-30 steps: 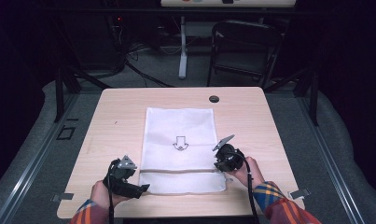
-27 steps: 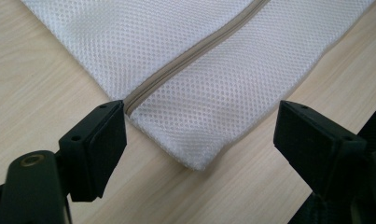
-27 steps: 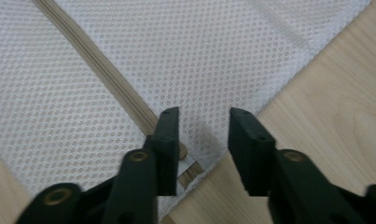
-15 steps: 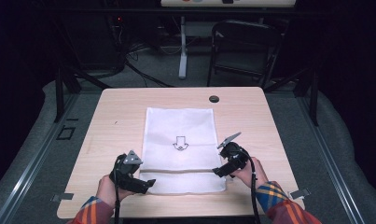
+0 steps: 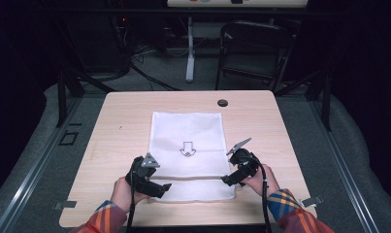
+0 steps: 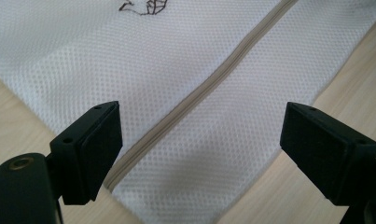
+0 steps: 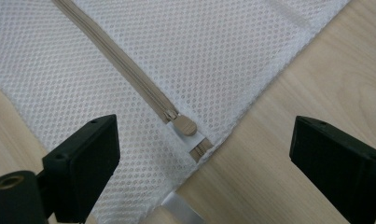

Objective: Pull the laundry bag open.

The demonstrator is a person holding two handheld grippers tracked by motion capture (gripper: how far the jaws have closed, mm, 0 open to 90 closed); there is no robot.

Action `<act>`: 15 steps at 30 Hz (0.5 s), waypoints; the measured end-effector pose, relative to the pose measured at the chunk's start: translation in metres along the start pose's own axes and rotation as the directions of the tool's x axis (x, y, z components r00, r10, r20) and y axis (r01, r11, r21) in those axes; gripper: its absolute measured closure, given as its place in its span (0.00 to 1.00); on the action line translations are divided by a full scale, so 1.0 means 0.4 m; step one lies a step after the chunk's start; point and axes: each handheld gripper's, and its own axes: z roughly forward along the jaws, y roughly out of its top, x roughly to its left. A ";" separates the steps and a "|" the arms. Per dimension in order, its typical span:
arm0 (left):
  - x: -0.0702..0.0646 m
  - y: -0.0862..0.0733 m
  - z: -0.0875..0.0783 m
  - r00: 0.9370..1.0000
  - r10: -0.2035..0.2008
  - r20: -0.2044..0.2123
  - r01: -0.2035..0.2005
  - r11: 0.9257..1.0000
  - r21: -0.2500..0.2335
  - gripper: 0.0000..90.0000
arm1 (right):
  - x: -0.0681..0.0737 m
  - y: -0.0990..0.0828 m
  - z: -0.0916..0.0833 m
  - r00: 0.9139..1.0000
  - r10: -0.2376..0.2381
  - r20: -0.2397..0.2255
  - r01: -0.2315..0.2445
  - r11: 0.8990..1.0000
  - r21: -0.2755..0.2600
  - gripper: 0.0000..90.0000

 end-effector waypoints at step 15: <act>-0.041 0.089 0.088 0.997 0.059 0.044 -0.058 0.998 -0.021 0.15 | 0.001 -0.002 -0.003 1.000 0.000 0.002 0.000 1.000 -0.010 0.18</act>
